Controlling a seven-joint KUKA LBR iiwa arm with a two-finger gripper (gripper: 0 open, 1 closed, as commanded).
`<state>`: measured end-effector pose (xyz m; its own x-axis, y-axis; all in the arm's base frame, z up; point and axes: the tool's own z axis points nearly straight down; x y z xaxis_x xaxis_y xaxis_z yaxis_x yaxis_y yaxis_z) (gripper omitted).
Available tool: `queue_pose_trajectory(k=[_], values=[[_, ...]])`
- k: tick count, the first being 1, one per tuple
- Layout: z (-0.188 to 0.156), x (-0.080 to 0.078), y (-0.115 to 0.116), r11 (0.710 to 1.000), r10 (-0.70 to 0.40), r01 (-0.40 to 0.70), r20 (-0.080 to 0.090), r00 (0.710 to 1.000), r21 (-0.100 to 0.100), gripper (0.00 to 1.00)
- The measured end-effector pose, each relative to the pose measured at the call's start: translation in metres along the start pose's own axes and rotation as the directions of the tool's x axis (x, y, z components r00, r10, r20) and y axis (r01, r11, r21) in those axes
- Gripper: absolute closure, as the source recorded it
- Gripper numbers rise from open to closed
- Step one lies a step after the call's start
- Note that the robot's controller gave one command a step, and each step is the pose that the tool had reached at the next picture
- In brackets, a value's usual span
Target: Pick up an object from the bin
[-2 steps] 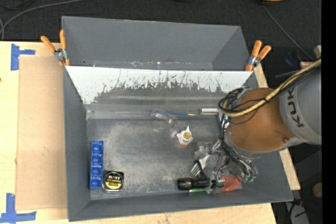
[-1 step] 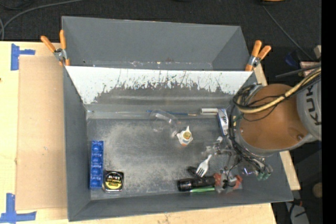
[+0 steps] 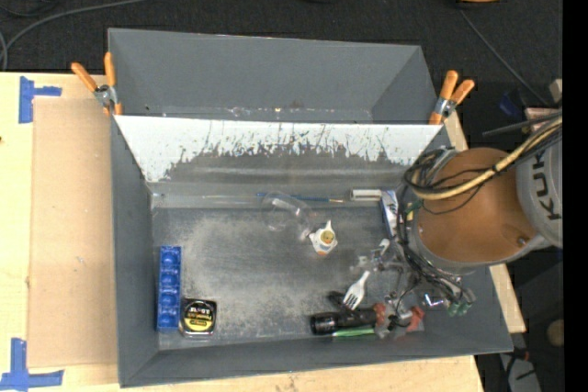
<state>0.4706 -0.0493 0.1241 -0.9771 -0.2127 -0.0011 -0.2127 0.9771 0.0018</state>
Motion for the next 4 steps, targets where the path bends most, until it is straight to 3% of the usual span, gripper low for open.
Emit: queue_pose_trajectory(k=[1,2,4], values=[[0.054,-0.01,-0.027,1.0,-0.016,0.016,0.01,1.0,0.002,0.0],[0.054,0.001,-0.006,0.999,0.037,-0.037,0.005,0.999,-0.001,1.0],[0.04,0.004,-0.005,0.999,0.036,-0.036,-0.004,0.999,-0.004,1.0]])
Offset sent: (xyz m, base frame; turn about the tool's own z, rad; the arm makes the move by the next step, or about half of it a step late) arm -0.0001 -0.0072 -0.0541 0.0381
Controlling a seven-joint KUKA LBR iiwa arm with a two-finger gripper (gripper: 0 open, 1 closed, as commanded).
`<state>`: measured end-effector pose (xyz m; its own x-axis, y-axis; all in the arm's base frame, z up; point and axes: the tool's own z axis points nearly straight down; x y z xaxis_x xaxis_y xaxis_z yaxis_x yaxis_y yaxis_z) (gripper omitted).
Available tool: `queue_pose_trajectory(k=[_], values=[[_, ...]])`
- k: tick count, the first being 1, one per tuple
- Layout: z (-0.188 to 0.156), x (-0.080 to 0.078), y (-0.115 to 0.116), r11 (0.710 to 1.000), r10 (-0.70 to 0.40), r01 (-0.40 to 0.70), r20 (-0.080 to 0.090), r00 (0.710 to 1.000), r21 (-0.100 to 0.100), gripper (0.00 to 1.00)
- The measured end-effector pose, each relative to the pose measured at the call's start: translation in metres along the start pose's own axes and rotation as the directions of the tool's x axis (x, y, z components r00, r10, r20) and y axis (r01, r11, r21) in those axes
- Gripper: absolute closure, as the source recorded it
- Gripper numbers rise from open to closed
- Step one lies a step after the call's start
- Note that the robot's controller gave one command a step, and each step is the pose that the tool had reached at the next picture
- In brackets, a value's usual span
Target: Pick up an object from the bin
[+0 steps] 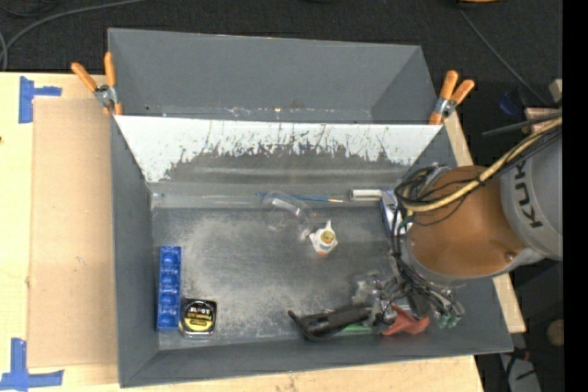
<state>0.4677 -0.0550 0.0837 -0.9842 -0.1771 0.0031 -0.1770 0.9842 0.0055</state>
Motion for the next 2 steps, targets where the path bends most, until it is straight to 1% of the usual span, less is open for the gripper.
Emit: queue_pose_trajectory(k=[1,2], values=[[-0.035,-0.002,0.0,1.0,0.002,-0.002,0.008,1.0,0.003,1.0],[-0.101,-0.001,0.001,1.0,0.004,-0.004,0.005,1.0,0.001,1.0]])
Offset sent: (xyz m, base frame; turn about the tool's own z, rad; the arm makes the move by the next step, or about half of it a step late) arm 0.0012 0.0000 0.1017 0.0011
